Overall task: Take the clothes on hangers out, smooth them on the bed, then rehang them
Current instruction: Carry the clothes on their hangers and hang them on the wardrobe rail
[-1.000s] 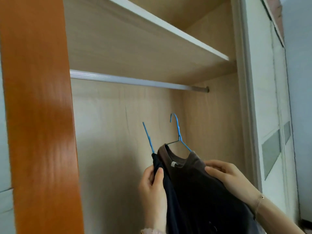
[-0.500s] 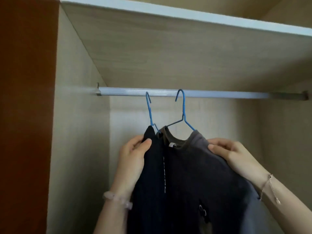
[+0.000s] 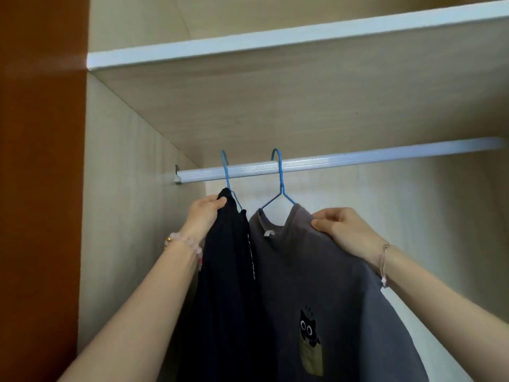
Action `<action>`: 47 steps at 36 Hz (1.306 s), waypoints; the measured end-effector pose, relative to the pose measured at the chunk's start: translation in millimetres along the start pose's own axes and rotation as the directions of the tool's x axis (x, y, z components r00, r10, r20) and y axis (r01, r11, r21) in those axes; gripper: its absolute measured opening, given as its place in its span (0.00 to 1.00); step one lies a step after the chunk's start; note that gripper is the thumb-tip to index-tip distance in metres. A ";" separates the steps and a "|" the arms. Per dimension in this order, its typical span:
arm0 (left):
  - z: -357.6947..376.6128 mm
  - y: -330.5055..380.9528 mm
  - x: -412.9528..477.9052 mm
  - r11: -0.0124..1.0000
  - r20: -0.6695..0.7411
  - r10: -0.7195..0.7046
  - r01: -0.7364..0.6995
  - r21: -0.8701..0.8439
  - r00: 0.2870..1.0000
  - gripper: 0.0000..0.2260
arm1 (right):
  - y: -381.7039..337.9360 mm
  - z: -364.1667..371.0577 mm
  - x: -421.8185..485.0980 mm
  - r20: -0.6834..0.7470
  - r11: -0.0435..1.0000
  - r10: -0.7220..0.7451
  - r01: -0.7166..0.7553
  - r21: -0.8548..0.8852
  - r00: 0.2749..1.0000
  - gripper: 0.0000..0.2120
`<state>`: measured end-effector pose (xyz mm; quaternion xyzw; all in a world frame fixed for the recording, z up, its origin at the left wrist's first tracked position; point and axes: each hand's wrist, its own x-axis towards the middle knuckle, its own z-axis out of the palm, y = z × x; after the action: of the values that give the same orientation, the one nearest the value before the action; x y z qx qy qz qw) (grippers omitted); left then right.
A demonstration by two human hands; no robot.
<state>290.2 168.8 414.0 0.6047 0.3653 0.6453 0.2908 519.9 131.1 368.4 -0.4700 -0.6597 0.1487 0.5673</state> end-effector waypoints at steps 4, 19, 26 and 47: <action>3.6 -18.0 -15.6 0.987 0.039 -0.116 0.119 -0.106 0.993 0.05 | 11.0 6.0 -11.2 0.043 0.999 0.038 -0.039 0.025 0.998 0.11; -2.5 -39.7 -55.8 0.996 0.039 -0.076 0.078 -0.034 0.996 0.09 | 1.3 11.6 -39.0 -0.065 0.866 -0.113 0.066 -0.497 0.992 0.12; -3.7 -68.4 -102.6 0.996 -0.107 0.076 -0.082 -0.046 0.991 0.08 | 15.9 24.5 -81.4 -0.053 0.872 -0.219 0.171 -0.459 0.974 0.18; -54.8 -267.7 -597.9 0.609 -0.464 -0.668 0.786 0.108 0.582 0.14 | 142.7 203.3 -410.2 0.944 0.976 -0.117 0.211 0.052 0.309 0.09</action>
<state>277.5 -175.4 -146.0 0.2984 0.7254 0.5054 0.3596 368.7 -50.6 -48.8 -0.2497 -0.9151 0.3080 0.0727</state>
